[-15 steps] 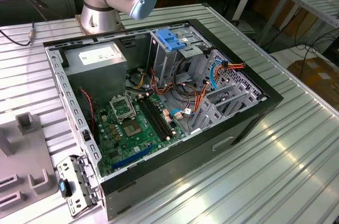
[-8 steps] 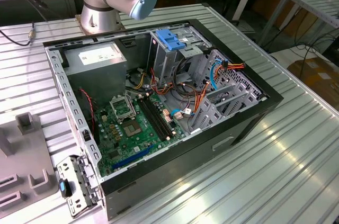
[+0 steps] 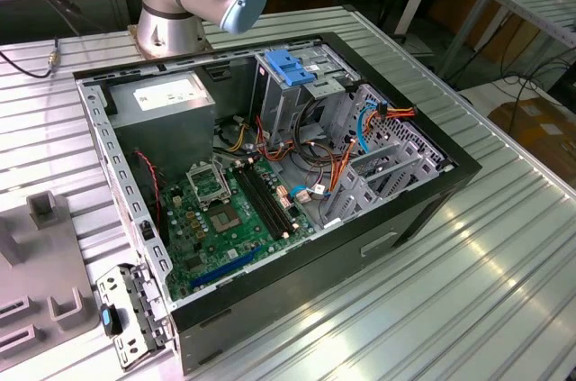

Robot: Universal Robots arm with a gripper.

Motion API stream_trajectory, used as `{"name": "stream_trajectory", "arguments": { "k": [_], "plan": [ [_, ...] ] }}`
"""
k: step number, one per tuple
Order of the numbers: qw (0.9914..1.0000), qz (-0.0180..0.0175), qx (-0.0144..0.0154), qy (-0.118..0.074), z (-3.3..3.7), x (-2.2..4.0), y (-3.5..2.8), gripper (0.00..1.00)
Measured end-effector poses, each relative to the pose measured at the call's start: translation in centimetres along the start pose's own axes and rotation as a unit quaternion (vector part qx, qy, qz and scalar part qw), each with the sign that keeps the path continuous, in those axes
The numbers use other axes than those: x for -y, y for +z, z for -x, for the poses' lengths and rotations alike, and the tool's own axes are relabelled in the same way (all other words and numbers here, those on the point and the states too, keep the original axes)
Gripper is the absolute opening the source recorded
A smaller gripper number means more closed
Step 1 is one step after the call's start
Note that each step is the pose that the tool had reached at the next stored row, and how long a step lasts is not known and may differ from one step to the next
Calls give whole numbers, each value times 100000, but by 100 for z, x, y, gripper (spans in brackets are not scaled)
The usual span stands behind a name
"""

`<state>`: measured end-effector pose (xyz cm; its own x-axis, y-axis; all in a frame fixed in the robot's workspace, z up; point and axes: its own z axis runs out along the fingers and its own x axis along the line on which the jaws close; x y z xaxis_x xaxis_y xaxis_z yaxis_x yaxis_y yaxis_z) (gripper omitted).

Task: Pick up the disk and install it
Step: 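Pick up the disk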

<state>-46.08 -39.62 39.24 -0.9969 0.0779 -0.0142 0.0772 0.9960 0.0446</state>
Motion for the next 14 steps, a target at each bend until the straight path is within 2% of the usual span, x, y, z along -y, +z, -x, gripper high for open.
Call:
{"name": "stream_trajectory", "arguments": {
  "k": [3,6,10,12,14],
  "plan": [
    [99996,12,-41,-881,-1,0,0,11],
    [99932,54,-161,-3674,-1,0,1,11],
    [99708,99,-339,-7631,0,0,2,11],
    [99546,95,-418,-9503,0,0,4,11],
    [99344,62,-511,-11428,0,0,5,11]
  ]
}}
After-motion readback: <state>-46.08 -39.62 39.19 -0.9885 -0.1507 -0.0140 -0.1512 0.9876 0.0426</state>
